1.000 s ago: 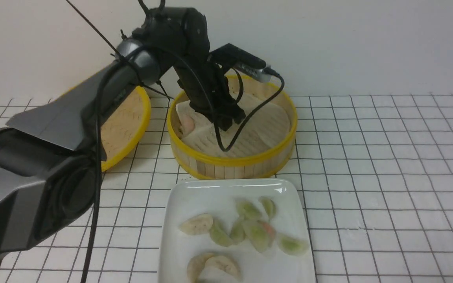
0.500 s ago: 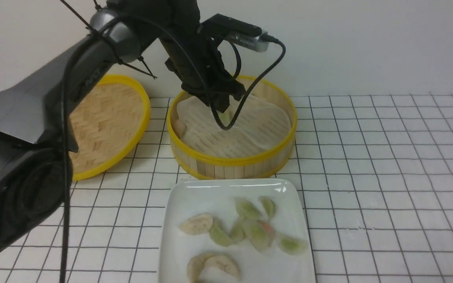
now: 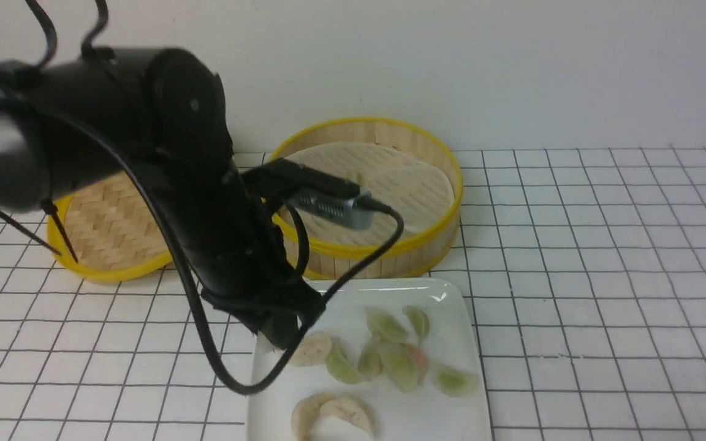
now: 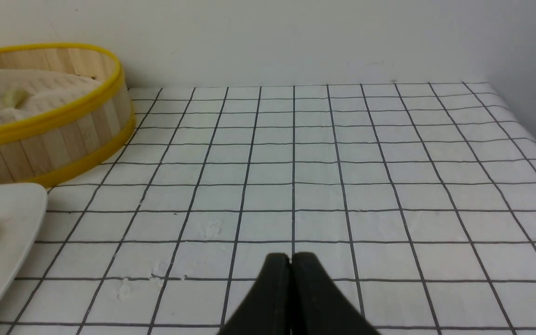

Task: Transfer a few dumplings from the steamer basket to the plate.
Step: Use the left arm to put the dumpling into the plate, then use the left arm to grab a dumpling from the steamer

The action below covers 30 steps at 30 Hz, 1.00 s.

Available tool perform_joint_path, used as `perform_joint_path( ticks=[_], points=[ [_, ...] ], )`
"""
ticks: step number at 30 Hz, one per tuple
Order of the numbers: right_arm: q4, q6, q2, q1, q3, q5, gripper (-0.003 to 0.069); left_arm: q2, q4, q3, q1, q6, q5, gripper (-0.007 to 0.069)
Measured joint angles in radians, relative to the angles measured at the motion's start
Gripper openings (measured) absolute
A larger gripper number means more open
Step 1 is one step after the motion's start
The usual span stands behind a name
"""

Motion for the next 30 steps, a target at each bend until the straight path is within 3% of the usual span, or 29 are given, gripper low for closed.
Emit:
perform_joint_path(
  ticks=[5,6,10,12,15,18,23,30],
  points=[
    [0.0,0.0,0.0,0.0,0.0,0.0,-0.0014,0.057,0.0,0.028,-0.004,-0.005,-0.061,0.0262],
    [0.0,0.0,0.0,0.0,0.0,0.0,-0.0014,0.081,0.0,0.028,-0.004,-0.013,-0.071,0.0351],
    [0.0,0.0,0.0,0.0,0.0,0.0,-0.0014,0.1,0.0,0.012,-0.004,-0.046,-0.083,0.0522],
    [0.0,0.0,0.0,0.0,0.0,0.0,-0.0014,0.103,0.001,-0.035,-0.003,-0.078,-0.084,0.0571],
    [0.0,0.0,0.0,0.0,0.0,0.0,-0.0014,0.111,0.016,-0.178,0.012,-0.163,-0.119,0.0562],
    [0.0,0.0,0.0,0.0,0.0,0.0,-0.0014,0.157,0.041,-0.353,0.041,-0.23,-0.153,0.0491],
    [0.0,0.0,0.0,0.0,0.0,0.0,-0.0014,0.368,0.081,-0.735,0.065,-0.243,-0.102,0.0371],
    [0.0,0.0,0.0,0.0,0.0,0.0,-0.0014,0.691,0.116,-1.11,0.065,-0.212,-0.071,0.0353]
  ],
)
